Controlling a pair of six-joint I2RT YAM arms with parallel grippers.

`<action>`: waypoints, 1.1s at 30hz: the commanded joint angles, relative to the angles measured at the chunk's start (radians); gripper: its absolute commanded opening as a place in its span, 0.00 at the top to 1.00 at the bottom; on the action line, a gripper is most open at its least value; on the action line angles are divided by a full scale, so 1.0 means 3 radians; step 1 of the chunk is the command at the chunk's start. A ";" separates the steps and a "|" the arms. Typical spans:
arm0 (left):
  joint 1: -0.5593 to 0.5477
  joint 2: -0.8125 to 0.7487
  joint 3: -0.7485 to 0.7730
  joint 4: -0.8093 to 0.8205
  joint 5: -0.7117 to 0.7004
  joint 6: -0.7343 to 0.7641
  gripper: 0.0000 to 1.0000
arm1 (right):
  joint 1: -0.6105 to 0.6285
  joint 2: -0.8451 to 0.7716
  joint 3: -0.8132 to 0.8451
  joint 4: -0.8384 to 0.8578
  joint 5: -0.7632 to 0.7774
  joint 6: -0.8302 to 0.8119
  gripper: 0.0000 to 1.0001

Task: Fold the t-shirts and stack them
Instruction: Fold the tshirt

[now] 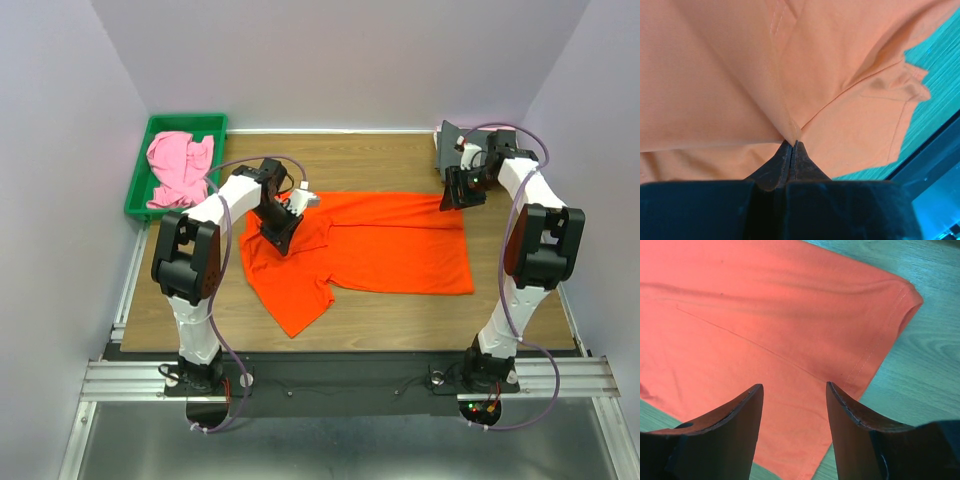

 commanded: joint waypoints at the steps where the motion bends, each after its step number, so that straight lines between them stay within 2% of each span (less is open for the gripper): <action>1: 0.0035 -0.0060 -0.0095 -0.0024 -0.0113 -0.0047 0.79 | 0.0038 -0.0095 -0.0036 0.0004 -0.0068 -0.0047 0.41; 2: 0.0060 -0.0081 -0.0080 0.0042 -0.0139 -0.0062 0.67 | 0.0033 -0.0105 -0.0046 0.0003 -0.0068 -0.0052 0.41; 3: 0.0071 -0.0121 -0.0019 0.0058 -0.0165 -0.0062 0.61 | 0.0033 -0.0110 -0.0051 0.0003 -0.0073 -0.0052 0.41; 4: 0.0076 -0.0142 0.0022 0.0073 -0.0155 -0.0062 0.61 | 0.0043 -0.0111 -0.0051 0.0009 -0.0078 -0.0052 0.41; 10: 0.0045 -0.0362 0.0329 0.0211 -0.0017 -0.0006 0.61 | 0.0053 -0.0136 -0.0097 0.0003 -0.0098 -0.0052 0.41; 17: -0.0261 -0.0178 0.0416 0.0481 -0.0170 -0.0266 0.68 | 0.0068 -0.0111 -0.0108 0.0003 -0.0119 0.0004 0.41; 25: -0.0660 0.0133 0.0467 0.0784 -0.0635 -0.0578 0.61 | 0.0073 -0.0126 -0.0128 0.0003 -0.0083 0.0061 0.43; 27: -0.0716 0.0230 0.0488 0.0804 -0.0641 -0.0624 0.57 | 0.0073 -0.0121 -0.0133 0.0009 -0.0068 0.0066 0.43; 33: -0.0814 0.0450 0.0600 0.0866 -0.0692 -0.0665 0.56 | 0.0073 -0.0080 -0.0143 0.0009 -0.0047 0.0061 0.43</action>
